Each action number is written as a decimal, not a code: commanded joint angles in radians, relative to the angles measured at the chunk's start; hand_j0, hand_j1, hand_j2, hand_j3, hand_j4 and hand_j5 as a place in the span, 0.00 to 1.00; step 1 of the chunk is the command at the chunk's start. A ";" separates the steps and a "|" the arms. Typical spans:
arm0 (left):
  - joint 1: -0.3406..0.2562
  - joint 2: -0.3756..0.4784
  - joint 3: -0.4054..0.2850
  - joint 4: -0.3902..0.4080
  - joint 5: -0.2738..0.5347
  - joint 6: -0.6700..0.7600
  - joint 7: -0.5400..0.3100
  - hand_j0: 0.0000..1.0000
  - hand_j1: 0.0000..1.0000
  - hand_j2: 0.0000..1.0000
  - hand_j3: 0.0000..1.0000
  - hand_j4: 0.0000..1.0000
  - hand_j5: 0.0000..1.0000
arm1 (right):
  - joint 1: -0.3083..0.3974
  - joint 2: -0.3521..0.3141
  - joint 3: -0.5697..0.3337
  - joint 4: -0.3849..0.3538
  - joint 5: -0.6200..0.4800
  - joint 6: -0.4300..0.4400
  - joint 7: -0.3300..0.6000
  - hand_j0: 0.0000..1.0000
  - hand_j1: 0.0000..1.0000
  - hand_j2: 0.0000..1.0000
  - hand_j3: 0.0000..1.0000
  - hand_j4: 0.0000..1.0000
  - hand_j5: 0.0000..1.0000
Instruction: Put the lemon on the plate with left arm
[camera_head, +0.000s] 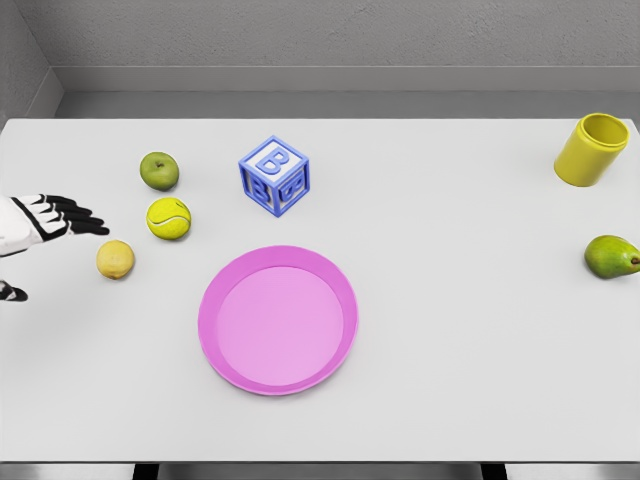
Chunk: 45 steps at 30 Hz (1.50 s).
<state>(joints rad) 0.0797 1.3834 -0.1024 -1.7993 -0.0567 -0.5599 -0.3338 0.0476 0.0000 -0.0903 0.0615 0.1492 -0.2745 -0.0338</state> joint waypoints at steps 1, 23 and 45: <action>0.000 -0.020 0.000 0.000 0.012 0.035 0.001 1.00 1.00 1.00 1.00 1.00 1.00 | 0.000 0.000 0.000 0.000 0.000 0.000 0.000 1.00 1.00 1.00 1.00 1.00 1.00; -0.011 -0.066 -0.031 0.001 0.029 0.169 -0.007 1.00 1.00 1.00 1.00 1.00 1.00 | 0.000 0.000 0.000 0.000 0.000 0.000 0.000 1.00 1.00 1.00 1.00 1.00 1.00; -0.130 -0.219 -0.181 0.031 -0.064 0.221 -0.005 1.00 1.00 1.00 1.00 1.00 1.00 | 0.000 0.000 0.000 0.000 0.000 0.000 0.000 1.00 1.00 1.00 1.00 1.00 1.00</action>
<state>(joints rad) -0.0506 1.1641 -0.2796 -1.7693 -0.1190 -0.3412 -0.3394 0.0476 0.0000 -0.0903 0.0615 0.1492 -0.2745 -0.0338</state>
